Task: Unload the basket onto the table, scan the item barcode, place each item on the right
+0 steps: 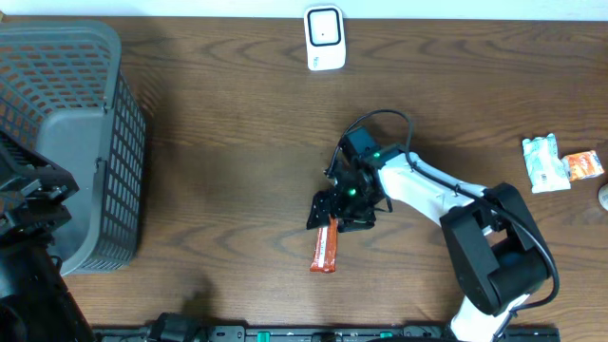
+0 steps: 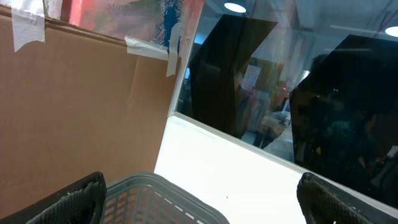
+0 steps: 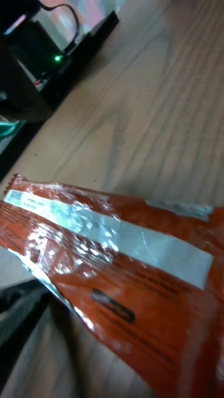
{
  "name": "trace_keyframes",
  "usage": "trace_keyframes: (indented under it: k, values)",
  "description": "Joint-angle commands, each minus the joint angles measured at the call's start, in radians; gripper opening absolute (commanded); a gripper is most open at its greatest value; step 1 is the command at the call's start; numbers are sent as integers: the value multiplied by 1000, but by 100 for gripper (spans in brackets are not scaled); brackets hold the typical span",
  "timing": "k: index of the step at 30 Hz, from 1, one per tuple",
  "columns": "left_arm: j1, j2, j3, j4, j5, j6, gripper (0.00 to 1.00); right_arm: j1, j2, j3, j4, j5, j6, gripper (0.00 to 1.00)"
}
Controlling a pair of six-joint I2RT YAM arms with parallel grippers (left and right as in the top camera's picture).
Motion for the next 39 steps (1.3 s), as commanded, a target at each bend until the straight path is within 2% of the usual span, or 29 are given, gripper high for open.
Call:
trace_keyframes:
  k: [1,2,4,10,15,18,19,26,28,30,31,39]
  values:
    - [3,-1,-7,1,-1,-11,98,-30,63,-64,43,171,-20,68]
    - [3,-1,-7,1,-1,-11,98,-42,64,-74,67,171,-38,62]
    - [3,-1,-7,1,-1,-11,98,-50,64,-89,94,171,-54,61]
    - [3,-1,-7,1,-1,-11,98,-76,64,-150,178,175,-54,70]
    - [3,-1,-7,1,-2,-11,98,-93,64,-164,185,175,-62,80]
    - [3,-1,-7,1,-1,-11,98,-88,71,-166,186,177,-61,90]
    - [3,-1,-7,1,-1,-11,98,-86,76,-166,186,177,-60,89]
    - [3,-1,-7,1,-1,-18,98,-89,161,-166,180,133,-70,50]
    - [3,-1,-7,1,-2,-18,98,-99,176,-166,190,90,-106,30]
    - [3,-1,-7,1,-1,-18,98,-105,176,-166,196,71,-134,15]
    - [3,-1,-7,1,-1,-18,98,-105,176,-166,201,68,-137,3]
    - [3,-1,-7,1,-2,-18,98,-118,161,-153,181,62,-143,1]
